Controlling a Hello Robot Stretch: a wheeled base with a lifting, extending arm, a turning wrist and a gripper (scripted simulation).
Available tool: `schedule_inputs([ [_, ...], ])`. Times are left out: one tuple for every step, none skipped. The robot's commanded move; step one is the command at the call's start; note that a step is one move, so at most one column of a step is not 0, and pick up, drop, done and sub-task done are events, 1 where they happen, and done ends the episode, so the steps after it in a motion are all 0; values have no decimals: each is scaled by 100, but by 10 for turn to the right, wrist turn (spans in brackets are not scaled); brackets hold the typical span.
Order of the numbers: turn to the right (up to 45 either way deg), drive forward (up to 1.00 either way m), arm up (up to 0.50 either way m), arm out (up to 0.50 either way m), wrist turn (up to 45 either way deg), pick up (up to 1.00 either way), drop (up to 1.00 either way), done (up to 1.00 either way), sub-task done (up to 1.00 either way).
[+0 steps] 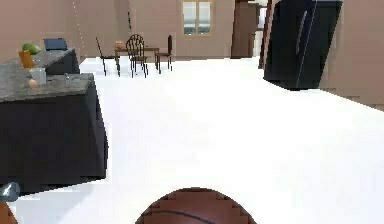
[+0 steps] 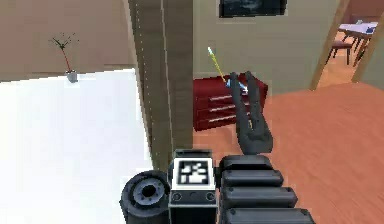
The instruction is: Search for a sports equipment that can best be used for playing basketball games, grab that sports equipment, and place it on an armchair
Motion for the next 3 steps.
schedule_inputs([
  [150,0,0,0,0,0,0,0,0],
  [0,100,0,0,0,0,0,0,0],
  [0,100,0,0,0,0,0,0,0],
])
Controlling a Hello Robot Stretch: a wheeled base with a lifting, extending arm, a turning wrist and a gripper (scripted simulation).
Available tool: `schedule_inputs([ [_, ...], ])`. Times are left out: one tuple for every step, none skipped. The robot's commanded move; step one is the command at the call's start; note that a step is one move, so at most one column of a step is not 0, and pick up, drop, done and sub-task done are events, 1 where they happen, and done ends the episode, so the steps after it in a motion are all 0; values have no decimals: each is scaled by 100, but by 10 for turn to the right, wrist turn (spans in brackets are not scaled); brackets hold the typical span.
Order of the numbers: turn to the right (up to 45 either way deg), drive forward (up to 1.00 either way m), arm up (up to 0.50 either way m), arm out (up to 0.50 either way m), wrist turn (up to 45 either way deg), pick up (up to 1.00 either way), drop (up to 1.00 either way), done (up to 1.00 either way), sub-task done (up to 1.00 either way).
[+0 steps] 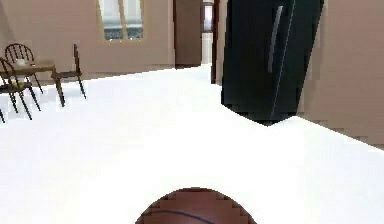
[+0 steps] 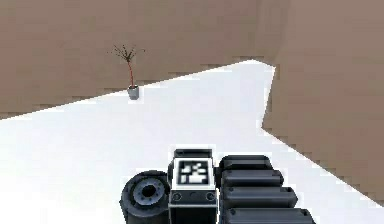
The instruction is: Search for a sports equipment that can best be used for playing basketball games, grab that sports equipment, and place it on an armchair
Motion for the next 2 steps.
schedule_inputs([
  [0,100,0,0,0,0,0,0,0],
  [0,100,0,0,0,0,0,0,0],
])
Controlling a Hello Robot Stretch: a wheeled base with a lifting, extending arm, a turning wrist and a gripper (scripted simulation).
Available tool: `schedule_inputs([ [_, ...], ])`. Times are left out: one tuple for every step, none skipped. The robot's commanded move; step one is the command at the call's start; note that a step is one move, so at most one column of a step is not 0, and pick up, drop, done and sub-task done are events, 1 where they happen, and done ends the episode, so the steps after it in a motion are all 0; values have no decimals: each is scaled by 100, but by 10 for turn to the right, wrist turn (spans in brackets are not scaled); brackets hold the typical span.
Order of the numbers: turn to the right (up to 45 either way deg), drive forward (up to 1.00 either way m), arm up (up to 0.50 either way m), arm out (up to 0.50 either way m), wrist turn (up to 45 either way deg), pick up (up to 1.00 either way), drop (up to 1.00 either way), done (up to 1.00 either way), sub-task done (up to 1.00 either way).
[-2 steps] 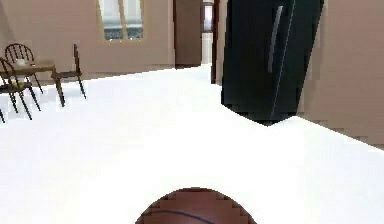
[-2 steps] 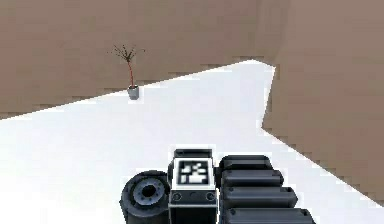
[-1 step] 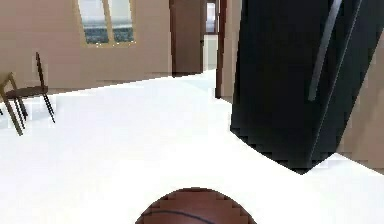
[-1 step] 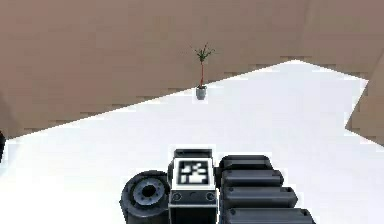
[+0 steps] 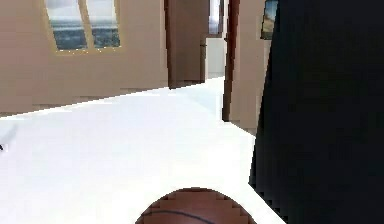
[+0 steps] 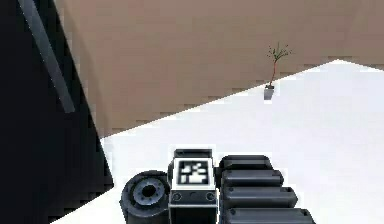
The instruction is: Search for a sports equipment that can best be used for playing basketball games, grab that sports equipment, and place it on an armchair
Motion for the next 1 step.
schedule_inputs([
  [0,100,0,0,0,0,0,0,0],
])
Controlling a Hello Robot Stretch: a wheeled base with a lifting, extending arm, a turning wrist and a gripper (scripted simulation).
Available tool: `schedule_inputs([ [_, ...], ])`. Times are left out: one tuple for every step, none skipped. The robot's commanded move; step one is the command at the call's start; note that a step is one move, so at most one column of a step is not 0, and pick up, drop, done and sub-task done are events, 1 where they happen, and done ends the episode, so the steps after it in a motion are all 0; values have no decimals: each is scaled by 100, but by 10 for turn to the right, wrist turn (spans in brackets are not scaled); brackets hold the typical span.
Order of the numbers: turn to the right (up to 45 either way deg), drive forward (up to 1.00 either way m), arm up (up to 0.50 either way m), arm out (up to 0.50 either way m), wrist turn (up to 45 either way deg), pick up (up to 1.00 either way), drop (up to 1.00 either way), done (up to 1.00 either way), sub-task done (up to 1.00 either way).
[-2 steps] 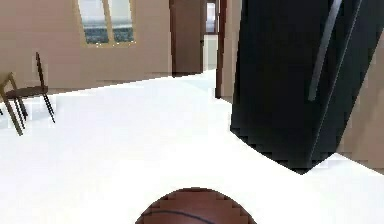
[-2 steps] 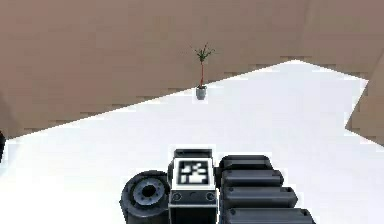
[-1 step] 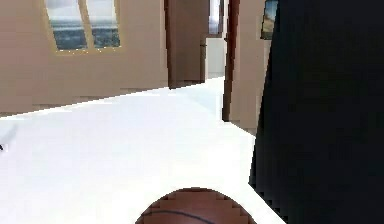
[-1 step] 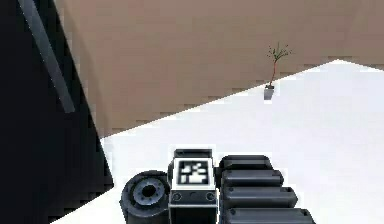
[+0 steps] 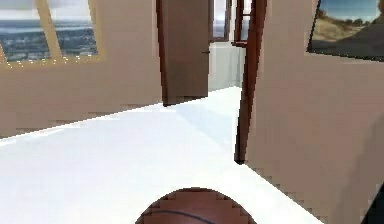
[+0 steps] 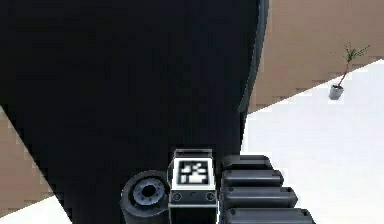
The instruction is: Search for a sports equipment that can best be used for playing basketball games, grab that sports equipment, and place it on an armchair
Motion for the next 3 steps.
schedule_inputs([
  [30,0,0,0,0,0,0,0,0],
  [0,100,0,0,0,0,0,0,0],
  [0,80,0,0,0,0,0,0,0],
])
